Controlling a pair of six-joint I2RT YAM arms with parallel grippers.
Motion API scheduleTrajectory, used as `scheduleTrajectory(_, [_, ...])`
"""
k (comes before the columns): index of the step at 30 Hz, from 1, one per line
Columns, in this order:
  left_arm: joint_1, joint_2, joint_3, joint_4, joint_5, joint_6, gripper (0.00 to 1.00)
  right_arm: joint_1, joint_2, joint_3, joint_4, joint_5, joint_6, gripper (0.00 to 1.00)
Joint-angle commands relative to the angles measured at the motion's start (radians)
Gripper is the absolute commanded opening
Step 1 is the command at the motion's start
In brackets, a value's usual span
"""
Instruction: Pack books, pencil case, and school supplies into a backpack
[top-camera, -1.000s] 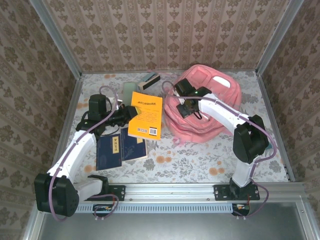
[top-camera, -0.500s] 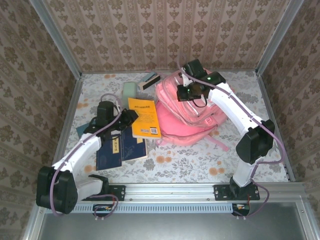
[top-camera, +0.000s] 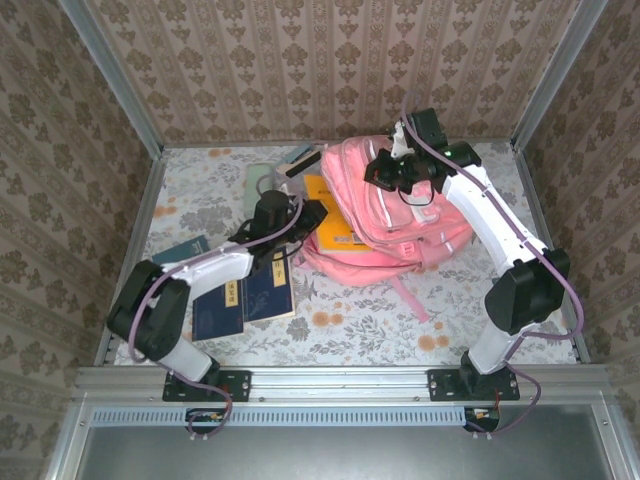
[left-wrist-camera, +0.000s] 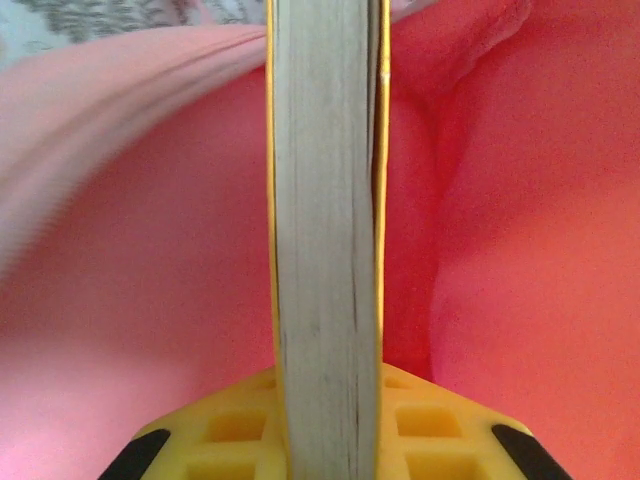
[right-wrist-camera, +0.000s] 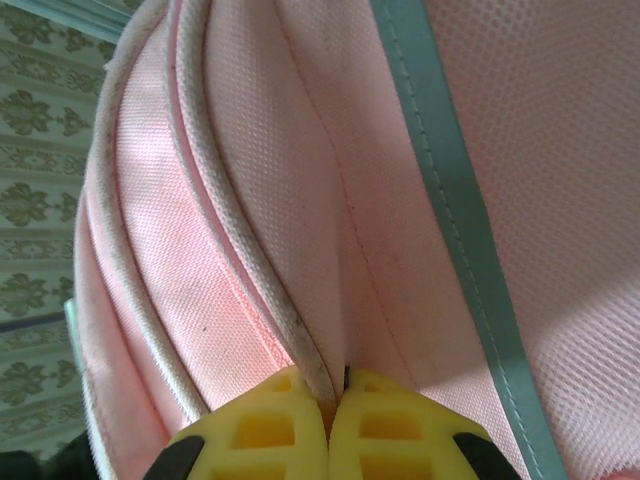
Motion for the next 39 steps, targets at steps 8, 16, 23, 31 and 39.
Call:
scheduleTrajectory(8, [-0.063, 0.25, 0.294, 0.206, -0.006, -0.112, 0.0, -0.004, -0.022, 0.024, 0.104, -0.126, 0.054, 0.0])
scheduleTrajectory(16, [-0.163, 0.471, 0.464, 0.154, -0.042, -0.127, 0.0, -0.013, 0.004, 0.058, 0.089, -0.137, 0.008, 0.0])
scheduleTrajectory(23, [-0.232, 0.595, 0.618, -0.012, -0.042, -0.053, 0.16, -0.033, 0.025, 0.063, 0.087, -0.164, -0.012, 0.0])
scheduleTrajectory(31, [-0.199, 0.511, 0.502, -0.012, -0.081, -0.034, 0.69, -0.067, 0.042, 0.056, 0.041, -0.141, -0.138, 0.0])
scheduleTrajectory(39, [-0.133, 0.284, 0.344, -0.176, -0.112, 0.035, 0.92, -0.102, 0.052, 0.009, 0.025, -0.092, -0.229, 0.0])
